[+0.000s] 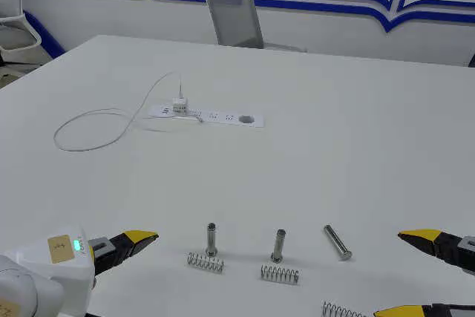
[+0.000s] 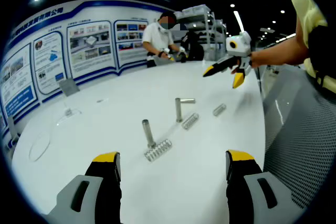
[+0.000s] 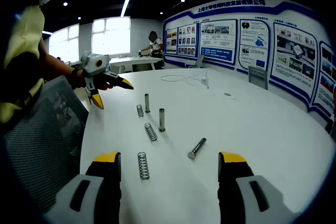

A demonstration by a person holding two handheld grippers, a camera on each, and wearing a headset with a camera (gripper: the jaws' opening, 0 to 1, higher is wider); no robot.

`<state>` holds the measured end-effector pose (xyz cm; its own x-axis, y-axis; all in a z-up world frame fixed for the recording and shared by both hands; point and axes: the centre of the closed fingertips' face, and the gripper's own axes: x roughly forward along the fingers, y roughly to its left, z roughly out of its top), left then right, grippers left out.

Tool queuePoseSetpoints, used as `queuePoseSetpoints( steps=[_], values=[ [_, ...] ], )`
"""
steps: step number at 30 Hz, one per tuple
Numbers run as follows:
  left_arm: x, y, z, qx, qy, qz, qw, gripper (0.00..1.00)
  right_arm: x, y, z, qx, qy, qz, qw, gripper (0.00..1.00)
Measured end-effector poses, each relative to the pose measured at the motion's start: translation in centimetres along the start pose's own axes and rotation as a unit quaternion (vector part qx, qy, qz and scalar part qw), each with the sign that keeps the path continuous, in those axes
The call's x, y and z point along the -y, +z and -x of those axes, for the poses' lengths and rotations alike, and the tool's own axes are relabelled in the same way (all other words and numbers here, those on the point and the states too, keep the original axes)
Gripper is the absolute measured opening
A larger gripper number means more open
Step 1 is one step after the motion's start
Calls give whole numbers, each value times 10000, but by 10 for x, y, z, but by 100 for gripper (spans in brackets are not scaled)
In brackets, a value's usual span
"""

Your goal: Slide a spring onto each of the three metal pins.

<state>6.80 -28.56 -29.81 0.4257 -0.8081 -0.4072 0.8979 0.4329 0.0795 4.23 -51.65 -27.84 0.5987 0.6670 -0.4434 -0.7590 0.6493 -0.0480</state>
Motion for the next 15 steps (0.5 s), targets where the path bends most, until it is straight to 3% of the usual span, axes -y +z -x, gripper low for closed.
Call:
queuePoseSetpoints(
  steps=[15],
  values=[
    [1, 2, -1, 13, -4, -38, 10000, 84, 1, -1, 3, -9, -28, 15, 10000, 76]
  ],
)
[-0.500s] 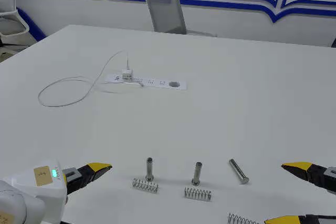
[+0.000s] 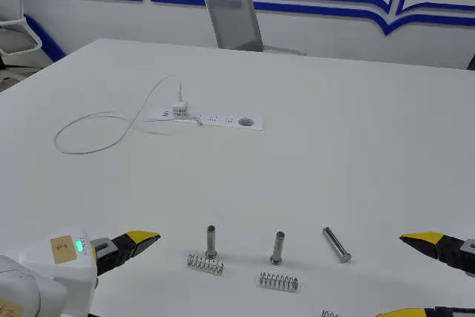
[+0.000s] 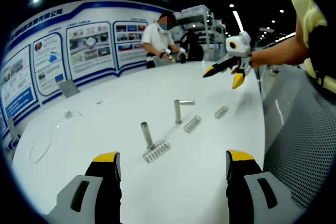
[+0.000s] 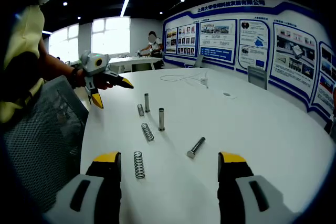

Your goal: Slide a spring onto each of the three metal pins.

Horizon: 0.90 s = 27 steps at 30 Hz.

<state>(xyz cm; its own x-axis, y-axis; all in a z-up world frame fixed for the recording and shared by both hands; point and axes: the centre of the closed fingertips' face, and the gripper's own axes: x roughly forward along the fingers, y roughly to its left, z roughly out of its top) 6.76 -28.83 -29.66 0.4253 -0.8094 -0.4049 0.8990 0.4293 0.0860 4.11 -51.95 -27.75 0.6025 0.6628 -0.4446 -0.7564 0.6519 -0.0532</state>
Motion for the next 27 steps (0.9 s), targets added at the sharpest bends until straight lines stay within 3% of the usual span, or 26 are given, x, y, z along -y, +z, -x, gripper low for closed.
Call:
queuePoseSetpoints(
  steps=[13, 27],
  values=[
    [-1, 1, 0, 14, 17, 7, 10000, 84, 4, 3, -1, 16, -69, -112, 9999, 75],
    [-3, 3, -2, 41, 13, 7, 10000, 84, 27, 10, -17, -289, -307, -384, 9984, 59]
  ],
)
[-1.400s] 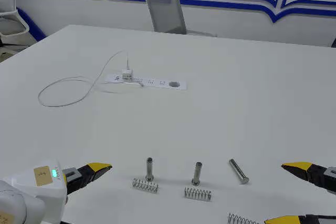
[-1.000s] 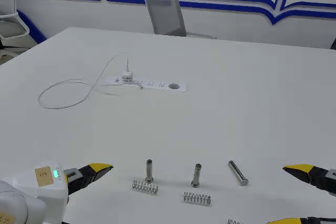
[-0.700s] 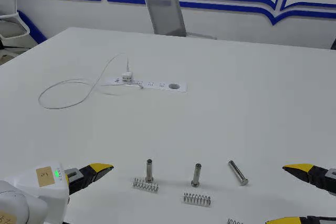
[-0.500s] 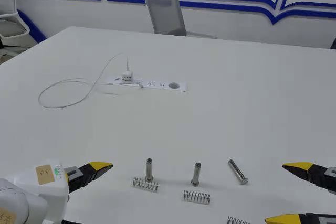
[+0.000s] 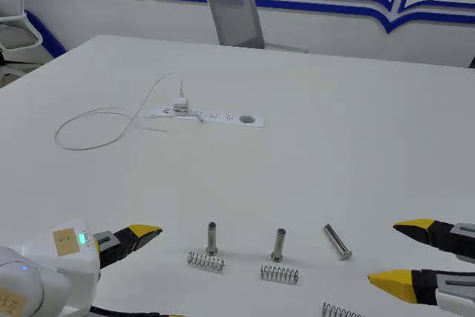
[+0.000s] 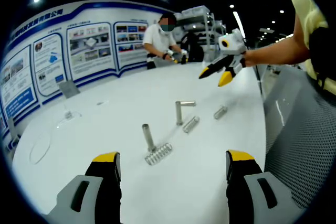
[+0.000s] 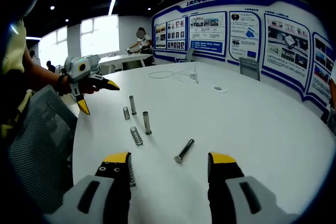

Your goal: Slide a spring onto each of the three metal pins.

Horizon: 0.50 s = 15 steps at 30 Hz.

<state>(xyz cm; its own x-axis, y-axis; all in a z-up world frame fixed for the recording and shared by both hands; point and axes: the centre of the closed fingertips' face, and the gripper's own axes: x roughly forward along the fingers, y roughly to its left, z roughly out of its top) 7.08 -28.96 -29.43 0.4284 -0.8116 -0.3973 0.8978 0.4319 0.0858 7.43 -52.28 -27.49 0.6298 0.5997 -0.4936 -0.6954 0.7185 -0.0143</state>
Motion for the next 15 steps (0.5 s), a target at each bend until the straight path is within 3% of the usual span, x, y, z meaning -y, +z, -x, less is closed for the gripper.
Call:
queuePoseSetpoints(
  steps=[7, 15],
  values=[
    [-1, 3, 0, 14, 2, -12, 10000, 84, 17, 0, -13, -385, -291, -206, 9986, 48],
    [1, 3, -1, 12, -7, -19, 10000, 84, 29, 7, -30, -657, -430, -263, 9966, 38]
  ],
)
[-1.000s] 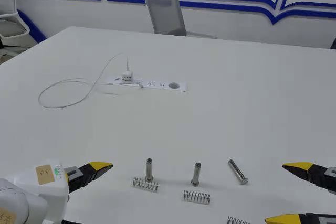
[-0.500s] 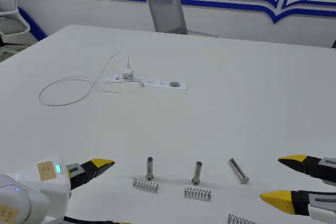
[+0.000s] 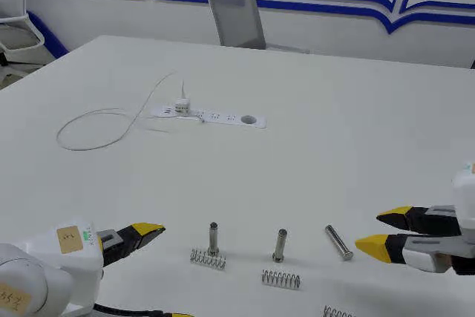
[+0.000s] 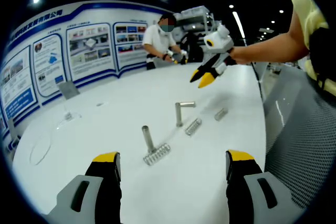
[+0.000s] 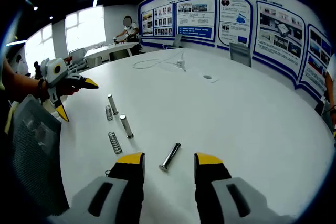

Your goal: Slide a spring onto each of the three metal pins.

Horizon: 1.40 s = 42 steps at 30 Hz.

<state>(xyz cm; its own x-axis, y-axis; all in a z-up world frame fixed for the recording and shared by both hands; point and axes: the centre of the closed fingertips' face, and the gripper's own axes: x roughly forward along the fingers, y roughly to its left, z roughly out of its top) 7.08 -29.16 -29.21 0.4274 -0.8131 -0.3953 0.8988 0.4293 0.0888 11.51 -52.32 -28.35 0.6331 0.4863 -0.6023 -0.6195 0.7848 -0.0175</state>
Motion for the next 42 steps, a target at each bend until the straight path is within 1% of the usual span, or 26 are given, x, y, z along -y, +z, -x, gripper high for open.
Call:
queuePoseSetpoints(
  steps=[3, 6, 9, 14, 21, 23, 27, 37, 38, 42],
  values=[
    [0, 0, 0, 6, 1, 7, 10000, 84, 3, 3, -9, -127, -48, 31, 9999, 33],
    [0, 0, 0, 0, 3, 11, 10000, 84, 8, 1, -18, -308, -114, 20, 9995, 31],
    [0, -1, 1, -16, 5, 13, 10000, 83, 11, -1, -26, -425, -118, -31, 9990, 30],
    [-1, -2, 2, -25, 23, 27, 10000, 83, 13, -5, -38, -622, -146, -110, 9979, 26],
    [1, -1, 0, -31, 8, 32, 10000, 83, 12, -6, -54, -847, -203, -185, 9960, 22],
    [1, -1, 0, -31, 3, 29, 10000, 83, 14, -10, -58, -997, -283, -169, 9945, 21],
    [3, -2, -1, -36, -6, 34, 10000, 83, 15, -13, -62, -1072, -339, -337, 9931, 17],
    [4, -4, 0, -44, -11, 58, 10000, 83, 16, -18, -73, -1226, -435, -640, 9894, 14],
    [3, -4, 0, -45, -10, 58, 10000, 83, 15, -19, -74, -1242, -441, -715, 9887, 13],
    [3, -4, 0, -43, -10, 64, 10000, 83, 17, -22, -77, -1318, -499, -762, 9871, 12]
  ],
)
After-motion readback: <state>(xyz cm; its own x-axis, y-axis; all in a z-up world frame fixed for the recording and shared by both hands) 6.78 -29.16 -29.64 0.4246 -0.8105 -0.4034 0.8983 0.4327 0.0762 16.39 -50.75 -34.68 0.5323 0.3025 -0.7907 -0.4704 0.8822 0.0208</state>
